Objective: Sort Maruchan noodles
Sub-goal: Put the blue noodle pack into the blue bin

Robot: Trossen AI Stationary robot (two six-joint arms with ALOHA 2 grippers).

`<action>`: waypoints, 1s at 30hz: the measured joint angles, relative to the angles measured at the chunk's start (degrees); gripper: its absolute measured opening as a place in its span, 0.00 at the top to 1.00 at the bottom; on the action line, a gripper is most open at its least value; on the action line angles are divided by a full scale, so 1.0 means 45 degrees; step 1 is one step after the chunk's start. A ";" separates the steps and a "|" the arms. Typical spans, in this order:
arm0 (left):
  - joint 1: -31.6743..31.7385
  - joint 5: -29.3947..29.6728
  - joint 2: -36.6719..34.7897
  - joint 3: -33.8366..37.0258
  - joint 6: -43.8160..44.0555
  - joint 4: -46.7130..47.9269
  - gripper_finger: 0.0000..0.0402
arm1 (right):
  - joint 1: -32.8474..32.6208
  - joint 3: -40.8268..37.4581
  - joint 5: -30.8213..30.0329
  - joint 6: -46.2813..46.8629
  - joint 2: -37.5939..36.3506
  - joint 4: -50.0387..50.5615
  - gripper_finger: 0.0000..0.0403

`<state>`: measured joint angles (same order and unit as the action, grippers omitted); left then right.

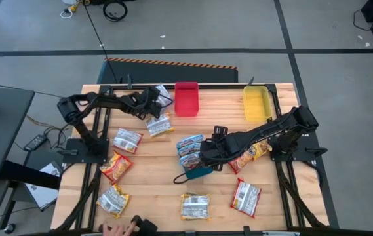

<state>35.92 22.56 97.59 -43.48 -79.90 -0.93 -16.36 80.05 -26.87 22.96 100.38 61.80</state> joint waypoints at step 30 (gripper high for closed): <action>-0.1853 0.0986 -0.4530 0.0000 0.6173 0.4637 0.98 | -0.0015 0.0005 -0.1556 -0.1096 -0.1744 -0.1093 0.44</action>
<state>27.58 27.00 77.21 -43.48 -52.12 19.94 -16.43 80.07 -33.88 18.03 92.53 56.88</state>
